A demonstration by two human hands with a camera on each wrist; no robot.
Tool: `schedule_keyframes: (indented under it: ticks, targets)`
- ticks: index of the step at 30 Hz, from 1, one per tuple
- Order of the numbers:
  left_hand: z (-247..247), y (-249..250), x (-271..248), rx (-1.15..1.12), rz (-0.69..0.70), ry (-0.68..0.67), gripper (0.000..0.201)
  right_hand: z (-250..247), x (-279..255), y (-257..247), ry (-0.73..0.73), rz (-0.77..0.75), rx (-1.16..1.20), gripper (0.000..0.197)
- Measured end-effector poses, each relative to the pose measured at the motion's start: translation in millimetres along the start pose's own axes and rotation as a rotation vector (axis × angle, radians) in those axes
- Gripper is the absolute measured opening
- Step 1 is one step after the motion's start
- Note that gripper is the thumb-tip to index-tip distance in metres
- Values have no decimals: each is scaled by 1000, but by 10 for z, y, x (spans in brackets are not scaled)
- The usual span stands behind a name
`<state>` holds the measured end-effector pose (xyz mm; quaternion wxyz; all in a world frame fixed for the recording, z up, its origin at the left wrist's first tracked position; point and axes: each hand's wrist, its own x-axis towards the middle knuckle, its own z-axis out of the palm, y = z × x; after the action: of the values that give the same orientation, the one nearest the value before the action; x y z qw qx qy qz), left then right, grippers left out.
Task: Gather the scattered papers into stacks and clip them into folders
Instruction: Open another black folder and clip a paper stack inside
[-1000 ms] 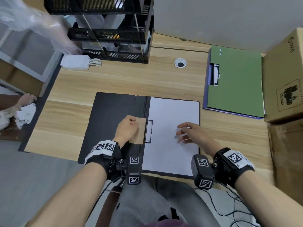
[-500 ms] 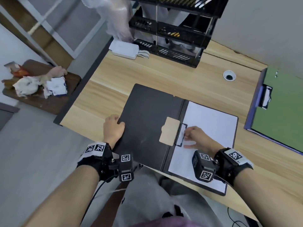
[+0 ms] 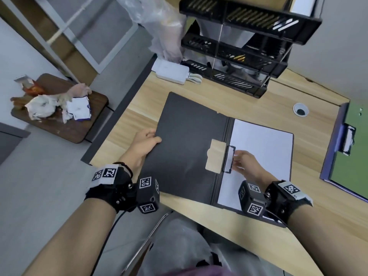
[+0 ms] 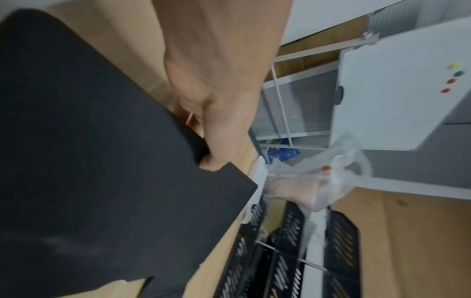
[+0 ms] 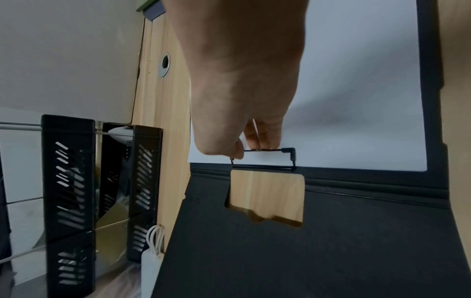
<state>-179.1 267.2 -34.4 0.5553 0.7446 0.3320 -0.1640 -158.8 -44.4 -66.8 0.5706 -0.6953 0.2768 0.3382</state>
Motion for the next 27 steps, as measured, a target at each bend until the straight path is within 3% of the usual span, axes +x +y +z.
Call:
schedule_keyframes:
  ticks: [3,6,10,14,20,25,27]
  targets:
    - [-55,358,-115,52,95,-63,23,50,-45,-129,-10,-25,21,32]
    - [37,709,-314,132,171,-221,27,56,-207,-317,-72,-88,40,24]
    - [400,1070,-659,196,251,-389,27,-80,-524,-562,-244,-180,104,23]
    - [896,1224,-937,134,221,-585,36,-439,-741,-603,-252,-285,142,24]
    - [1718,1203,-1066,301,259,-551,33,-1295,-851,-200,-148,-241,356,39]
    - [2217,861,-978,431,264,-500,36,-1743,-918,189,-242,-214,422,25]
    - [2305,667,-929,485,238,-434,38,-1779,-883,353,-196,-210,350,26]
